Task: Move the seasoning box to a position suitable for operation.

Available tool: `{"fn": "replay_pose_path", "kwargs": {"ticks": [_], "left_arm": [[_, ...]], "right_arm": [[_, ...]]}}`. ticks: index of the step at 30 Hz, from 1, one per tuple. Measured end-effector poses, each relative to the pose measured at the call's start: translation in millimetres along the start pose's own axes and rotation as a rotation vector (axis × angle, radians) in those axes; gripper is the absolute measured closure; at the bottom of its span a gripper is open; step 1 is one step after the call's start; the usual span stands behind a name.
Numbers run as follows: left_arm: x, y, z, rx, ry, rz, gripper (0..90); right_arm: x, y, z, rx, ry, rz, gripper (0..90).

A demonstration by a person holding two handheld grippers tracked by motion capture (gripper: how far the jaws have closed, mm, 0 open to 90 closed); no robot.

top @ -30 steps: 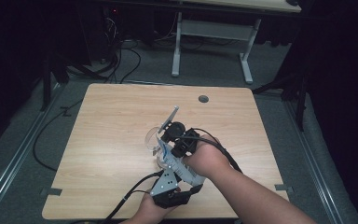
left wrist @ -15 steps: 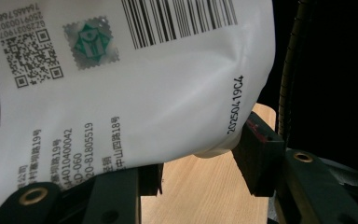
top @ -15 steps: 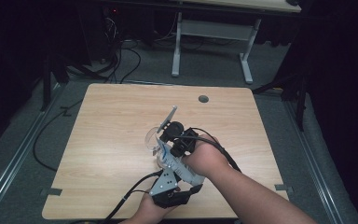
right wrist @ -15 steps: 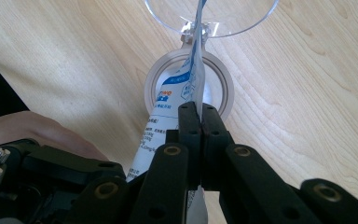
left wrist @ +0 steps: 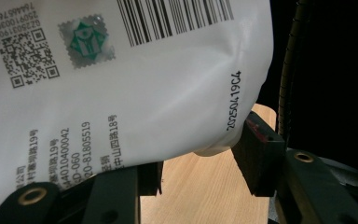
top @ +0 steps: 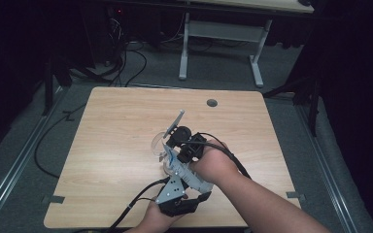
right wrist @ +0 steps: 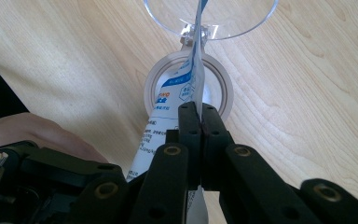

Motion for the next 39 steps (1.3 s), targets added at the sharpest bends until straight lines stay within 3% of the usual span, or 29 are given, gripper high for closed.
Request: {"fn": "replay_pose_path", "kwargs": {"ticks": [39], "left_arm": [[-1.3,0.5,-1.5,-0.001,-0.013,-0.008,56.1]], "right_arm": [[-1.7,2.1,-0.2,0.005,-0.004,-0.009,89.7]]}}
Point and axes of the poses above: each handheld gripper's, and its own axes: z roughly forward along the jaws, x roughly out of its underside, y roughly to its left, the point moved 2 cm from there along z, roughly forward along the jaws, and after that the axes turned 13 degrees about z, right-handed, at the moved point
